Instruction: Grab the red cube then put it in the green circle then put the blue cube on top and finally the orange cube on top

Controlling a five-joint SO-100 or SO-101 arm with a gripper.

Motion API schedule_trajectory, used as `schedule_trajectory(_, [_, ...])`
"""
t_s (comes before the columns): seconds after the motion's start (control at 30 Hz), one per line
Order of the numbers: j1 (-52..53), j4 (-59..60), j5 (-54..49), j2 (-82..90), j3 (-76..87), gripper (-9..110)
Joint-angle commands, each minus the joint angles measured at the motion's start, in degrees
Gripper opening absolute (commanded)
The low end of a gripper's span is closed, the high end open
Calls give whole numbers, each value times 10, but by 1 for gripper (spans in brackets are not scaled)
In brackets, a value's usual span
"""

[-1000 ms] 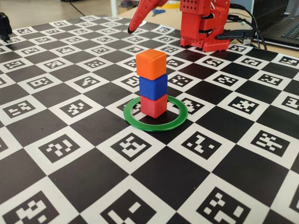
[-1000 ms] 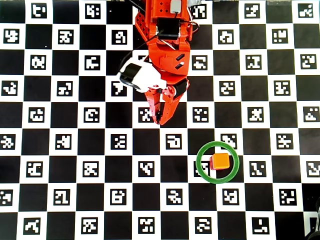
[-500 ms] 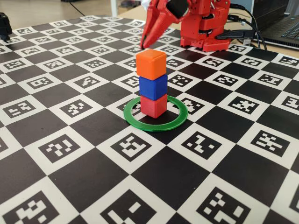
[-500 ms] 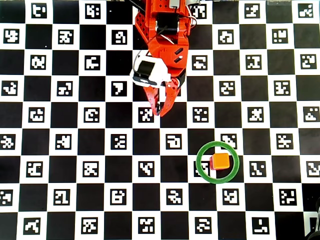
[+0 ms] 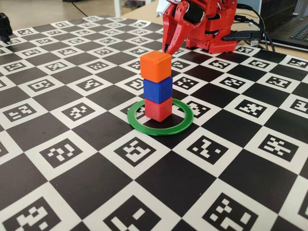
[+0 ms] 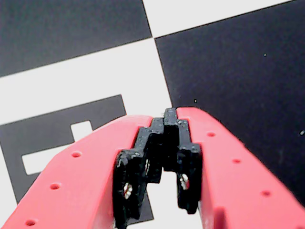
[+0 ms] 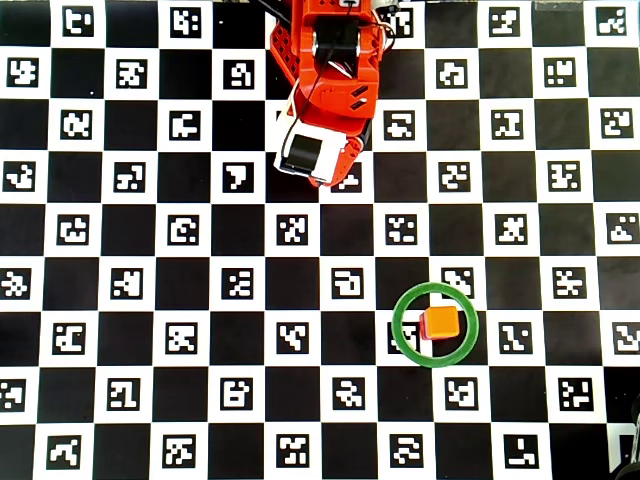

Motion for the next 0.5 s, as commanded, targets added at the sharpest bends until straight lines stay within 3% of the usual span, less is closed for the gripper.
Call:
schedule_trajectory(0.0, [-3,49,-27,28,30,-6])
schedule_trajectory(0.47, [-17,59,-33,44,30,-6])
